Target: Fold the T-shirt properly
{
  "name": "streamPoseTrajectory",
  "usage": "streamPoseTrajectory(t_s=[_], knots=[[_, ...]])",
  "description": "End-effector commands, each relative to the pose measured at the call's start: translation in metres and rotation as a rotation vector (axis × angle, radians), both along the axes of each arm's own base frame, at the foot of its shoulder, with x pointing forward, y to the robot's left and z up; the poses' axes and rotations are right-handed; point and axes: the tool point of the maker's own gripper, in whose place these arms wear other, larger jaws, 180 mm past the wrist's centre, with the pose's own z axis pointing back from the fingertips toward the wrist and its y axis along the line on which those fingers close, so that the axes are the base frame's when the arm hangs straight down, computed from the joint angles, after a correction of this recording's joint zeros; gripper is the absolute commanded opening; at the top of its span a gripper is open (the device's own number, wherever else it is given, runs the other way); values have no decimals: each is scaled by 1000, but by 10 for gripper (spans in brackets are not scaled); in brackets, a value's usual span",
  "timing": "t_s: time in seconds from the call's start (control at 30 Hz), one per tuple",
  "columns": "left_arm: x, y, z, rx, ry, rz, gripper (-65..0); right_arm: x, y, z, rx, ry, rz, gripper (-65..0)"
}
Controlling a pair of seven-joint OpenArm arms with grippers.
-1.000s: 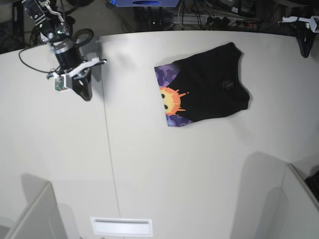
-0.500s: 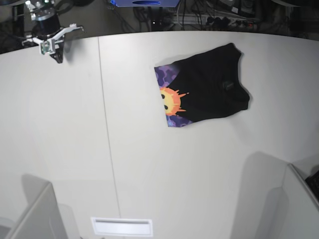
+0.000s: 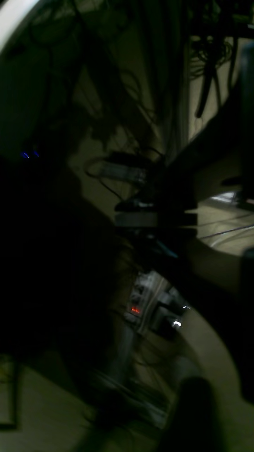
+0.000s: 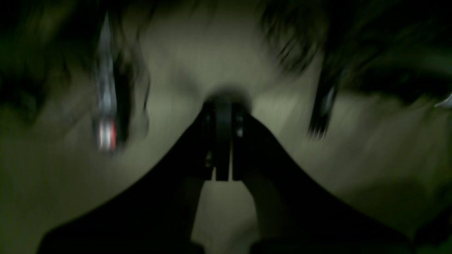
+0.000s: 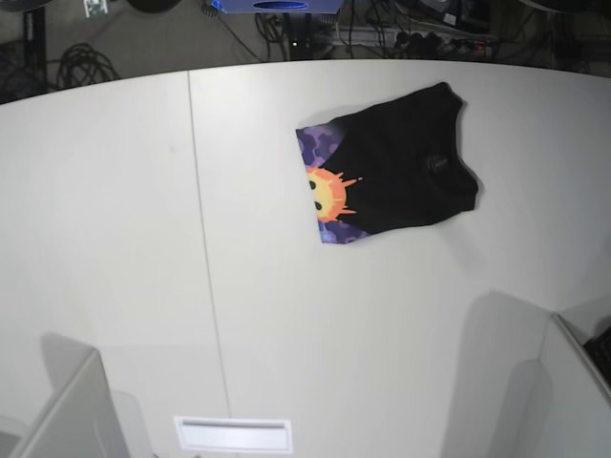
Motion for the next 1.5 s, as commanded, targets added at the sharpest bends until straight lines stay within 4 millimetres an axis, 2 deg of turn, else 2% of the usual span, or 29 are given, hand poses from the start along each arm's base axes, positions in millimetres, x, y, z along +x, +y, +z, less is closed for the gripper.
streamPoseTrajectory(t_s=[0.0, 0.1, 0.23, 0.33, 0.37, 0.53, 0.63, 0.73, 0.8, 0.9, 0.97, 1.17, 1.4, 1.47], knots=[[-13, 2, 3, -3, 13, 23, -650, -15, -7, -4, -8, 56, 31, -650], [-30, -11, -12, -49, 79, 42, -650, -54, -13, -23, -12, 202, 98, -650], [-41, -39, -36, -141, 155, 29, -650, -102, -22, -49, -28, 379, 183, -650], [-35, -55, -52, -188, 178, 20, -650, -119, -29, -67, -51, 471, 238, -650], [-31, -58, -57, -200, 182, 14, -650, -123, -22, -73, -38, 479, 254, -650], [-14, -68, -78, -240, 214, -14, -650, -114, -6, -101, -19, 426, 299, -650], [-7, -74, -102, -288, 330, -105, -650, -109, 1, -113, -28, 416, 273, -650], [-4, -87, -124, -341, 489, -252, -650, -104, 11, -123, -36, 426, 245, -650], [-5, -93, -138, -295, 590, -377, -650, -100, 18, -128, -38, 432, 231, -650], [-3, -87, -150, -184, 679, -540, -650, -88, 29, -136, -35, 426, 216, -650], [0, -82, -155, -112, 699, -611, -650, -79, 36, -140, -30, 412, 199, -650], [20, -73, -163, 14, 690, -694, -650, -70, 55, -145, -13, 358, -55, -650], [35, -71, -164, 22, 662, -674, -650, -70, 57, -145, -10, 354, -78, -650], [37, -64, -163, 35, 662, -673, -650, -70, 58, -145, -8, 354, -78, -650]])
